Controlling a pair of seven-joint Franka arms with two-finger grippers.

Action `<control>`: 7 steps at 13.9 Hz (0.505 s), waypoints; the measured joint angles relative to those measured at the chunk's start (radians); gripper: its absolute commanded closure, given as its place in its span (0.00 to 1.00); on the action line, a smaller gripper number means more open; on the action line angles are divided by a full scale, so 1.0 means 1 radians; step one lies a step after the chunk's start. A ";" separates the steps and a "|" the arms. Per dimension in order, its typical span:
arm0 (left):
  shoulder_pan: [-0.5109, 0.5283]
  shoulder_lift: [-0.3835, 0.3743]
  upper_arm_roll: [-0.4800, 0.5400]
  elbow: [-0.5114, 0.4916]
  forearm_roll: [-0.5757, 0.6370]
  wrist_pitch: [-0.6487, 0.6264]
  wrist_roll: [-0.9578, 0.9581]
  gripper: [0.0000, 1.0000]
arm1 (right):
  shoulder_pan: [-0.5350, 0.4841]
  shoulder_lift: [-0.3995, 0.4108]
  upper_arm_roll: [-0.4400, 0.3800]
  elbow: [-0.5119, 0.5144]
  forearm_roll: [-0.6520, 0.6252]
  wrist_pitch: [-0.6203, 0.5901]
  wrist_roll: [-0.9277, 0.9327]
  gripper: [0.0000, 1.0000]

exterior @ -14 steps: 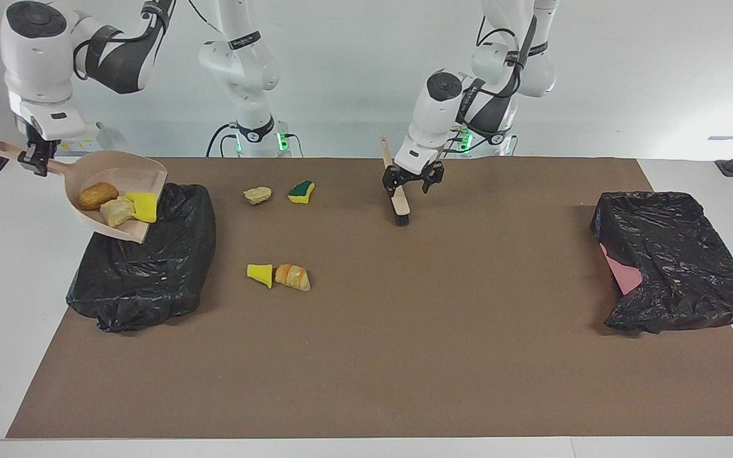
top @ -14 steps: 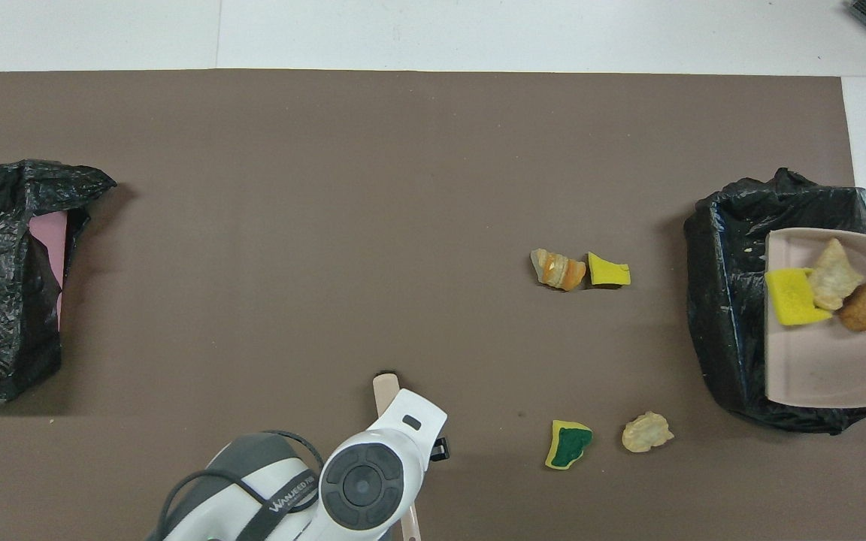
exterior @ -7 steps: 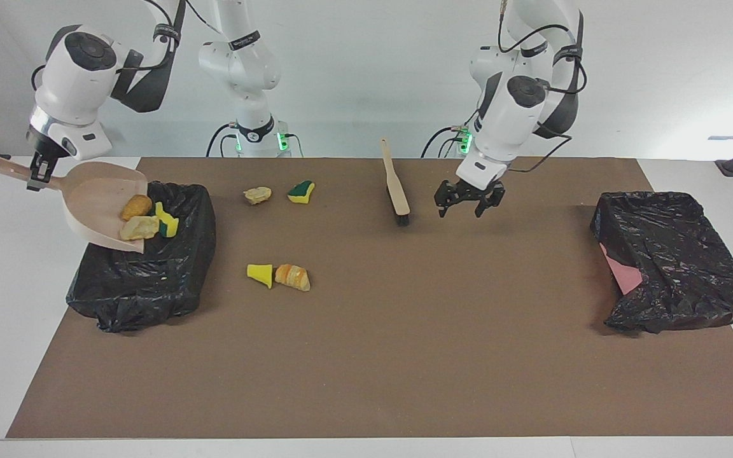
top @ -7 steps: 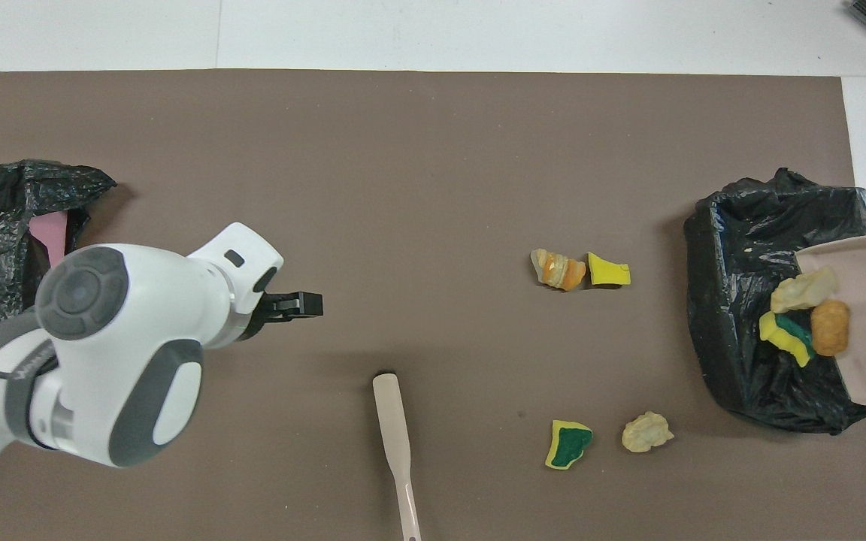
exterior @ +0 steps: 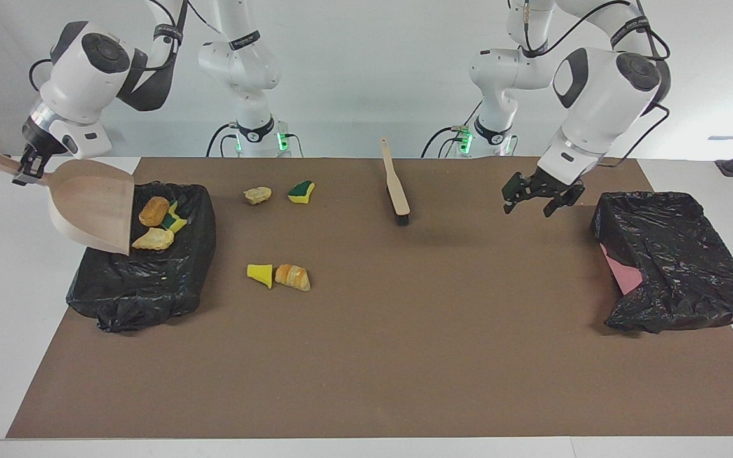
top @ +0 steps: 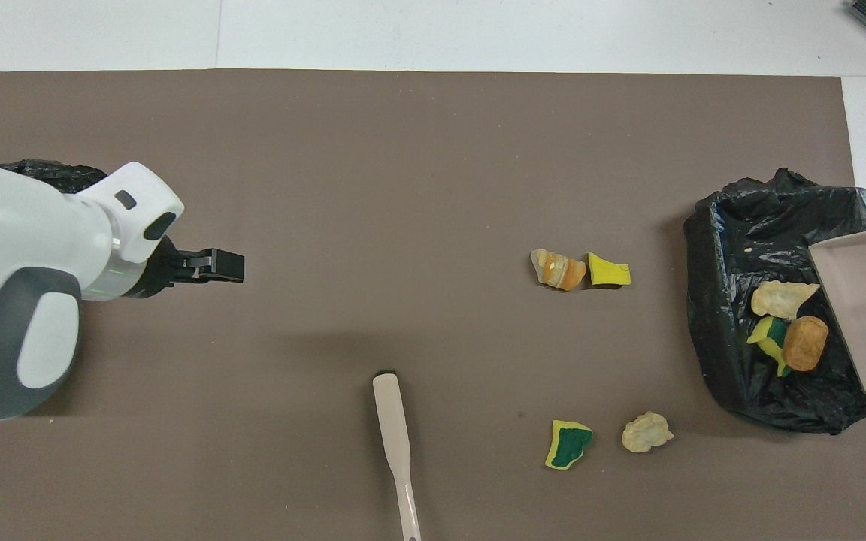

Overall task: Sweep and dump trash in bin
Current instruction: 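Shake the dustpan over the bin while the left gripper withdraws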

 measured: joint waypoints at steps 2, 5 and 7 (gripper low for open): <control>0.033 0.000 0.001 0.062 0.047 -0.082 0.042 0.00 | 0.000 -0.004 0.007 0.041 -0.004 -0.043 0.000 1.00; 0.044 0.000 0.002 0.164 0.110 -0.210 0.075 0.00 | 0.027 0.005 0.068 0.115 0.027 -0.201 0.018 1.00; 0.053 -0.001 0.003 0.224 0.138 -0.285 0.100 0.00 | 0.081 0.042 0.097 0.189 0.114 -0.332 0.076 1.00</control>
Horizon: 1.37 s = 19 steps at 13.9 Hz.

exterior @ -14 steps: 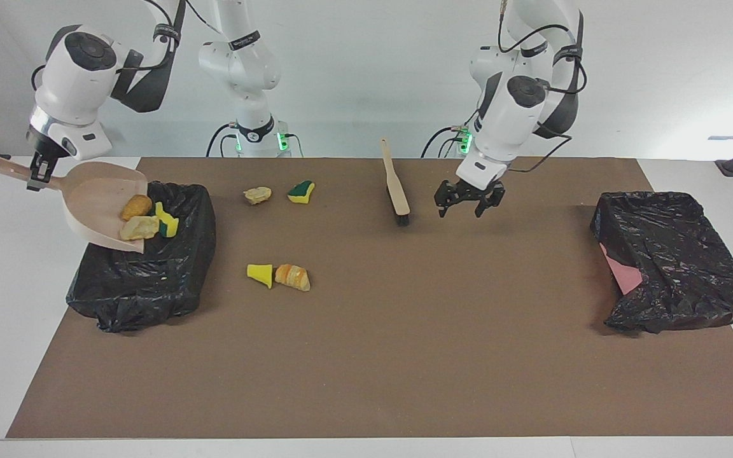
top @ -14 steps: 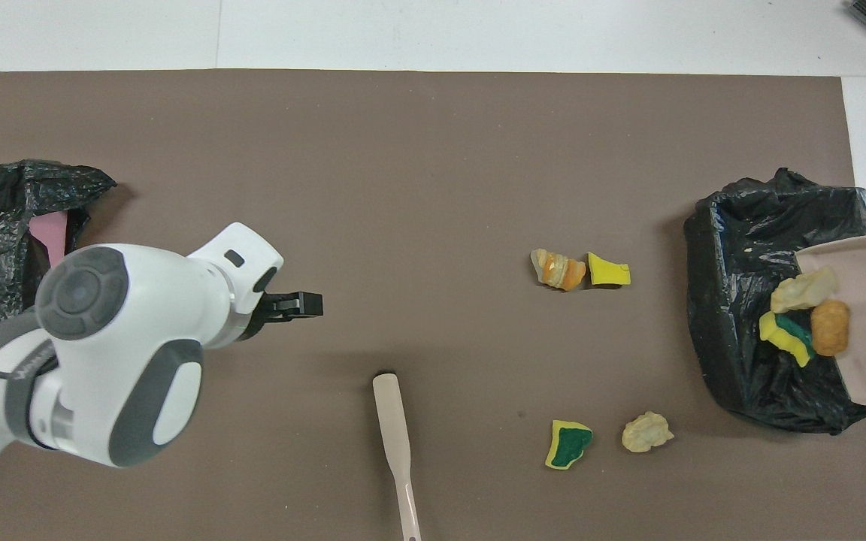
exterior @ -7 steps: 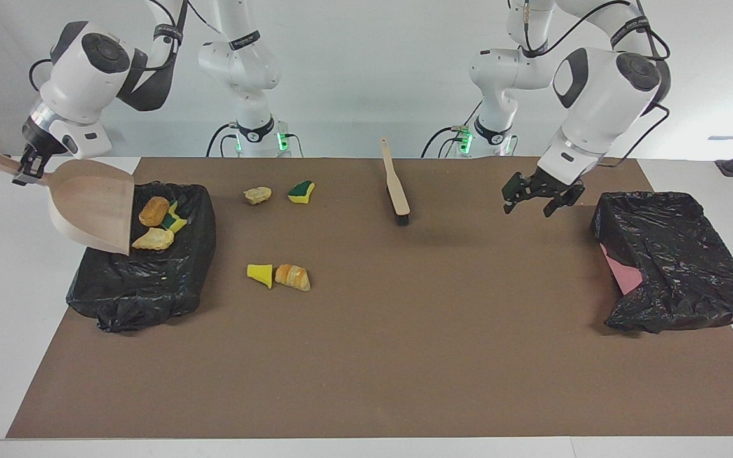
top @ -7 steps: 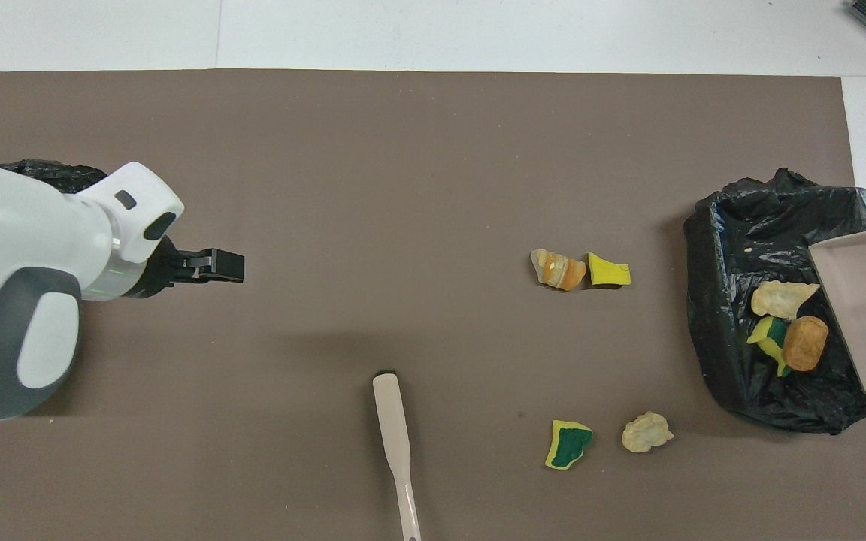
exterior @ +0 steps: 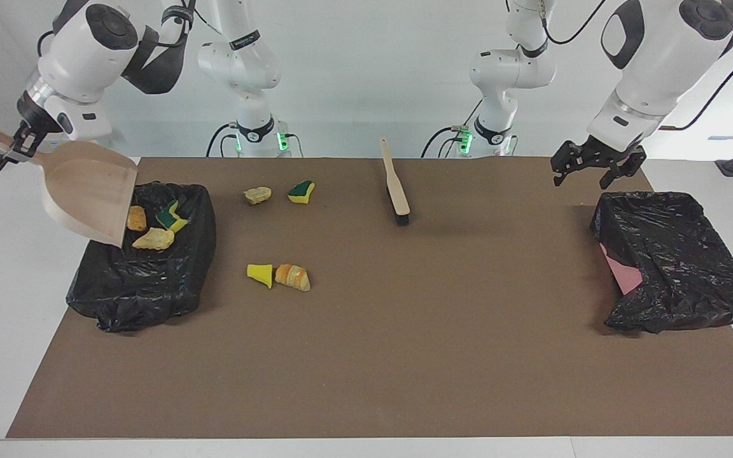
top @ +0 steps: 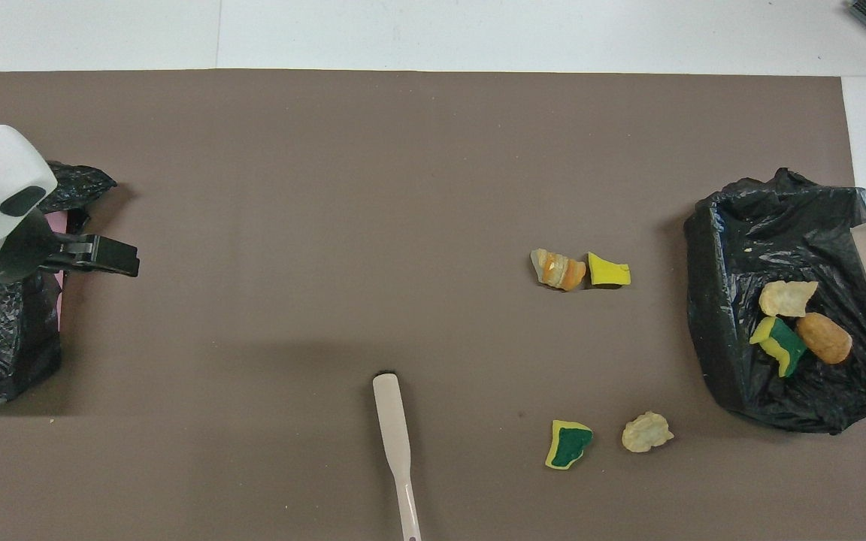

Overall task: Sweep and dump trash in bin
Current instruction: 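Shake the dustpan over the bin while the left gripper withdraws, then carry the empty dustpan back to the table center with the right gripper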

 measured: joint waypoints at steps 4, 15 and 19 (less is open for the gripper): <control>0.006 0.000 0.000 0.024 0.006 -0.019 0.012 0.00 | 0.099 0.057 0.006 0.067 0.107 -0.053 0.213 1.00; 0.009 0.000 0.000 0.030 0.006 -0.025 0.012 0.00 | 0.432 0.287 0.011 0.322 0.552 -0.333 1.357 1.00; 0.009 0.000 0.000 0.030 0.006 -0.025 0.012 0.00 | 0.567 0.400 0.012 0.414 0.727 -0.311 1.777 1.00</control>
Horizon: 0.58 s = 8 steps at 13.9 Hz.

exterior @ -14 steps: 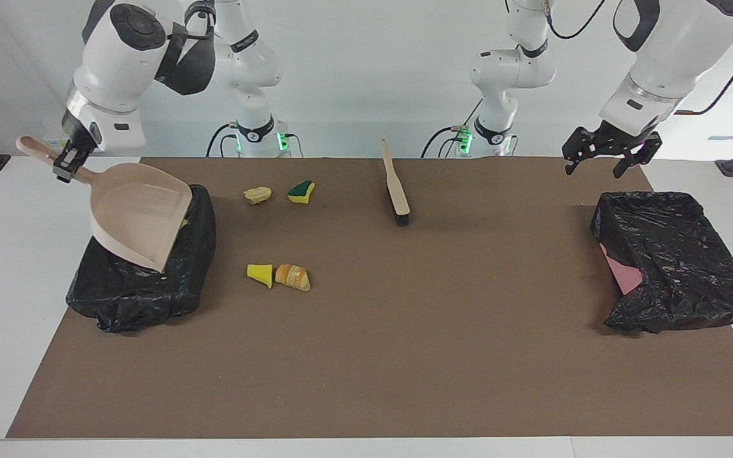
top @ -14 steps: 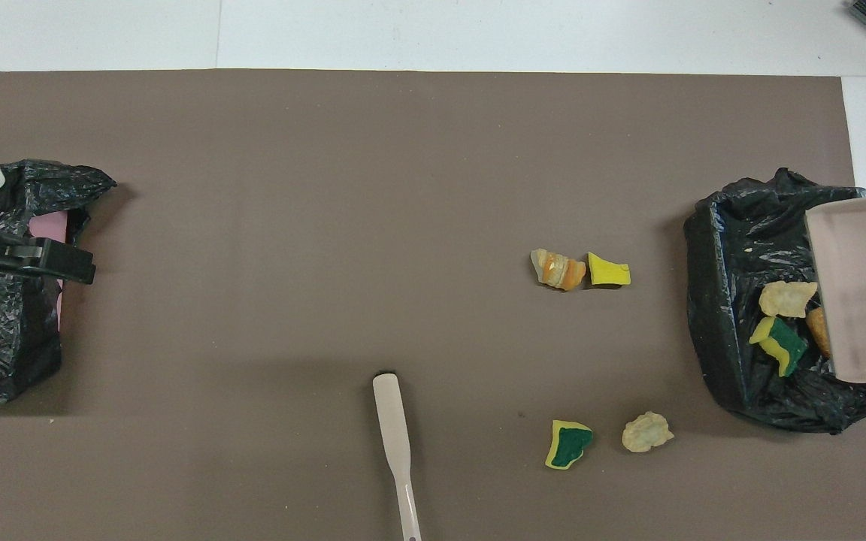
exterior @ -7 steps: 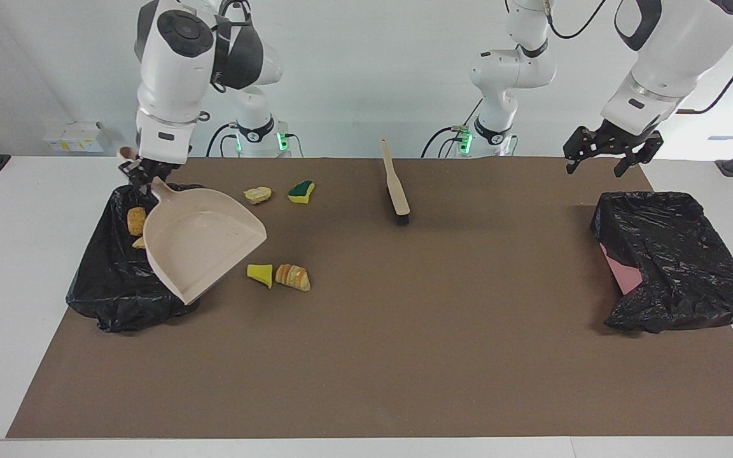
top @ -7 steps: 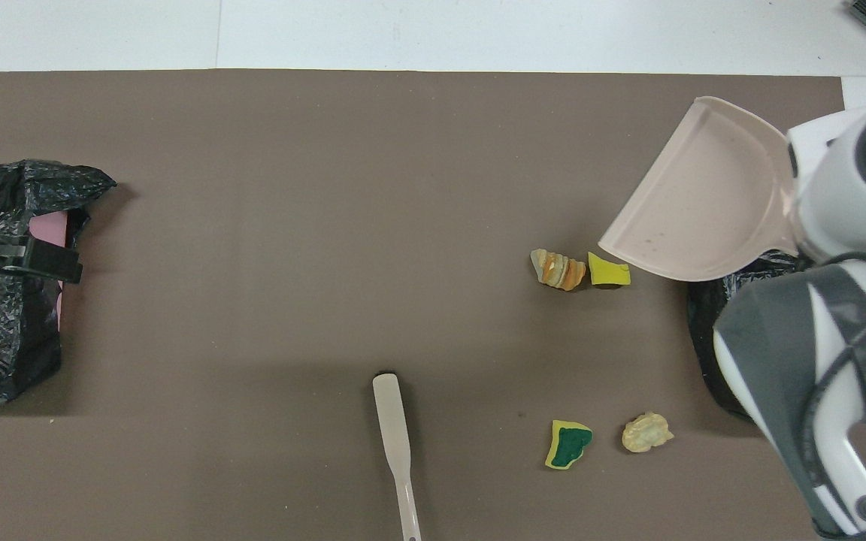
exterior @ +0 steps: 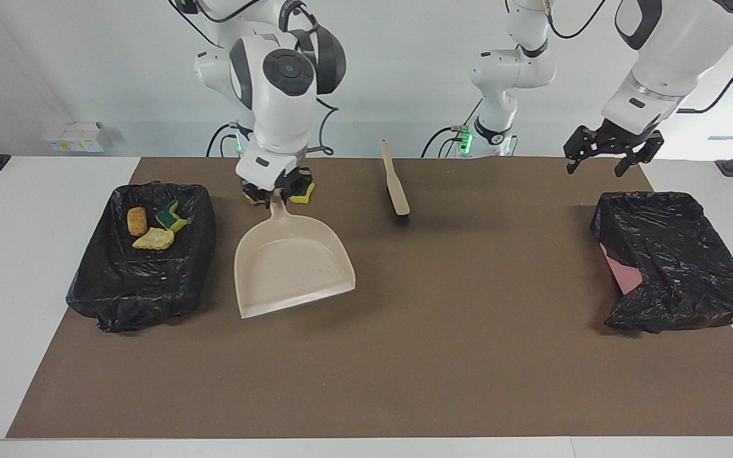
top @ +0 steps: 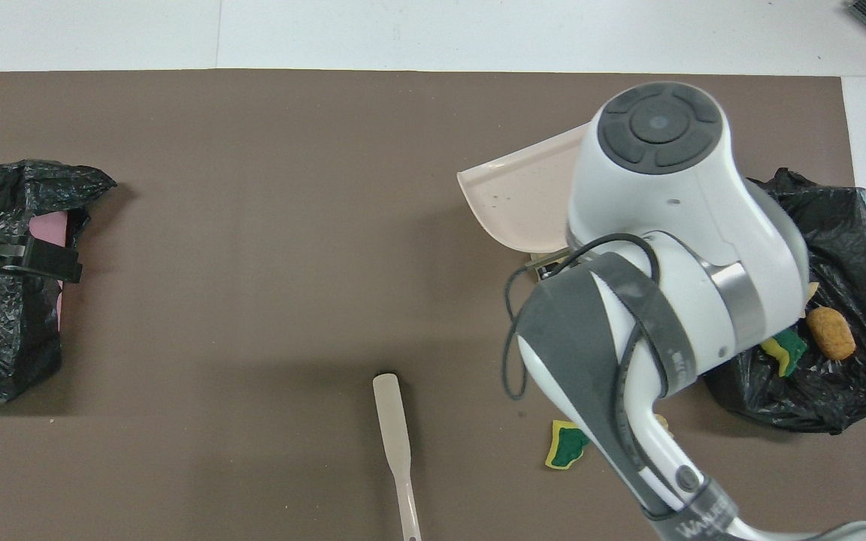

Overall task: Sweep and dump trash in bin
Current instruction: 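Carry the empty dustpan back to the table center with the right gripper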

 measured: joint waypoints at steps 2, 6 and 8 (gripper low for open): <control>0.000 0.000 0.000 0.000 0.000 0.000 0.000 0.00 | 0.050 0.059 0.000 0.052 0.052 0.038 0.112 1.00; 0.000 0.000 0.000 0.000 0.000 0.000 0.000 0.00 | 0.159 0.180 0.000 0.080 0.067 0.170 0.271 1.00; 0.000 0.000 0.000 0.000 0.000 0.000 0.000 0.00 | 0.201 0.241 0.000 0.091 0.068 0.239 0.341 1.00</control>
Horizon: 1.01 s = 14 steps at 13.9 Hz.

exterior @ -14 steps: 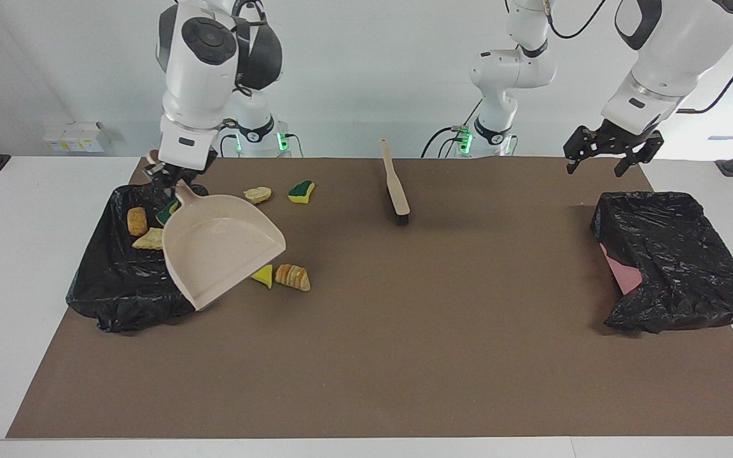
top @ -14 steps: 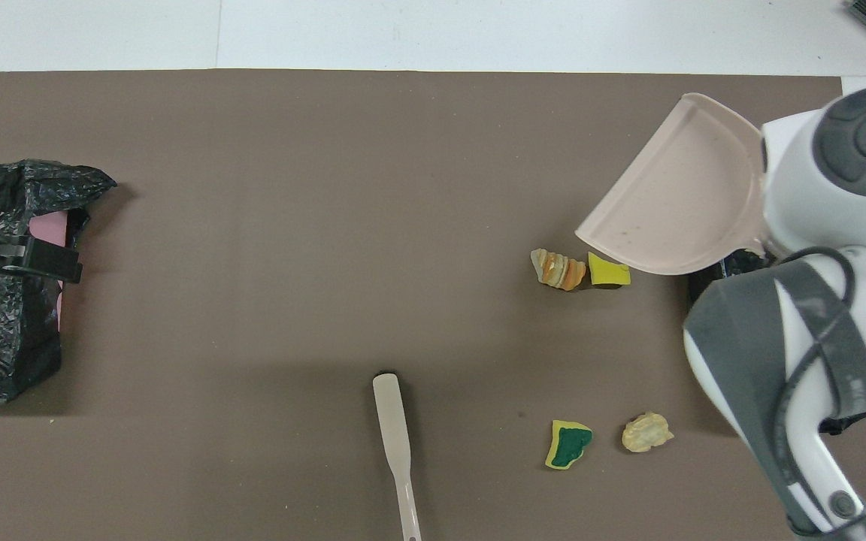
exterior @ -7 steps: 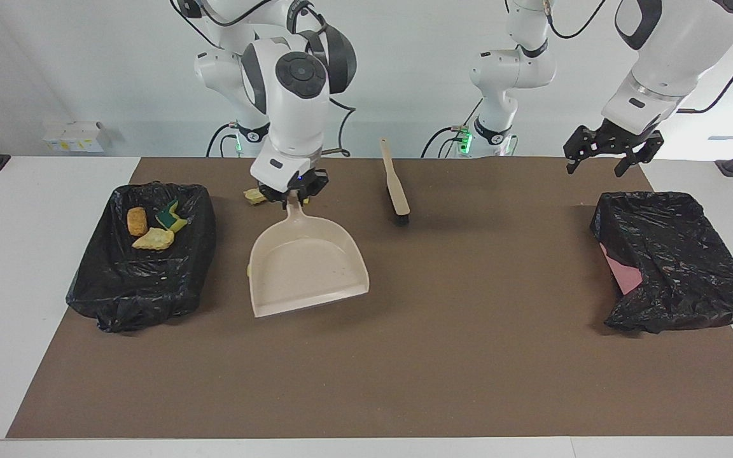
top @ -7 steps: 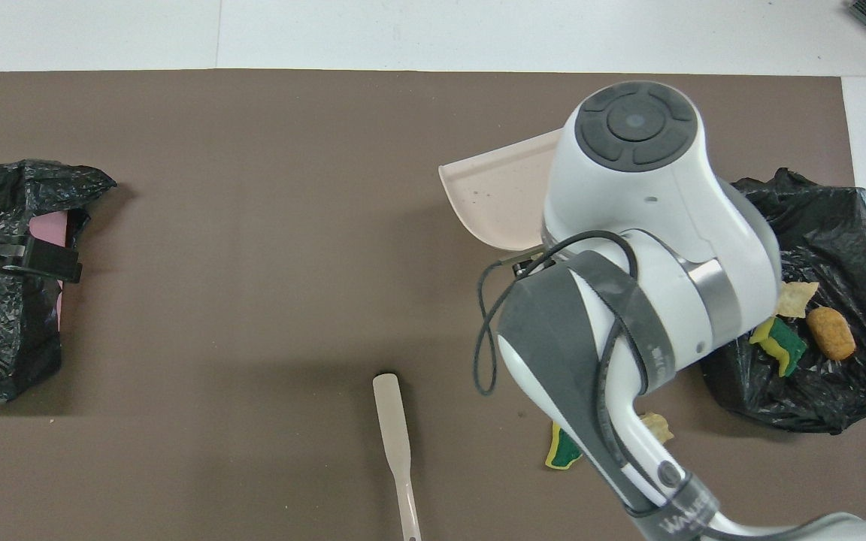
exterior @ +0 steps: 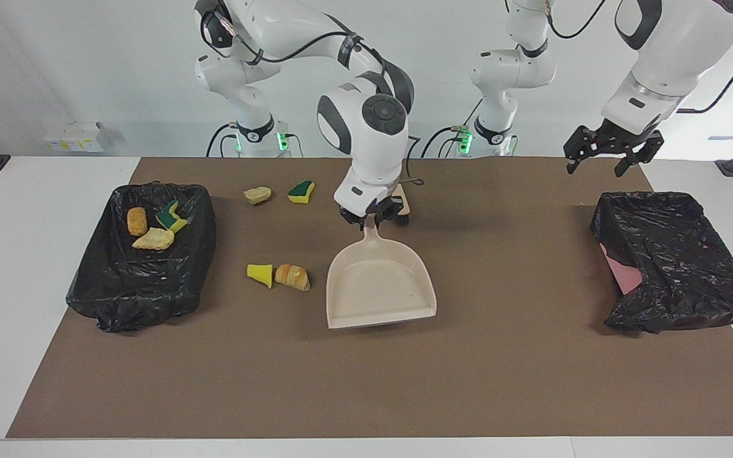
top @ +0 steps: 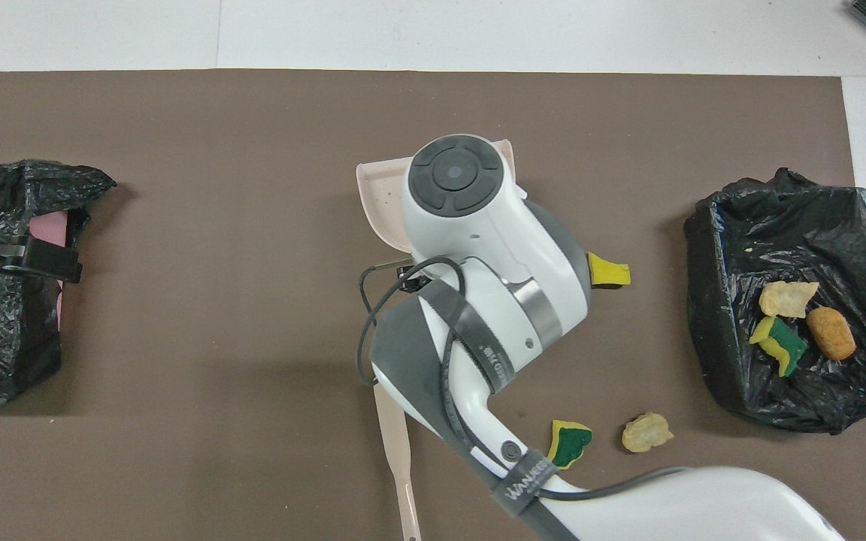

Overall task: Sweep and dump trash in bin
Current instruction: 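Carry the empty dustpan back to the table center with the right gripper, then lower the dustpan onto the table and open the right gripper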

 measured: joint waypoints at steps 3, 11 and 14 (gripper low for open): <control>0.000 0.000 0.000 0.000 0.000 0.000 0.000 0.00 | 0.039 0.072 0.000 0.006 0.028 0.093 0.052 1.00; 0.000 0.000 0.000 0.000 0.000 0.000 0.000 0.00 | 0.120 0.123 -0.001 -0.040 0.050 0.174 0.165 0.73; 0.000 0.000 0.000 0.000 0.000 0.000 0.000 0.00 | 0.091 0.122 -0.008 -0.040 0.050 0.180 0.165 0.43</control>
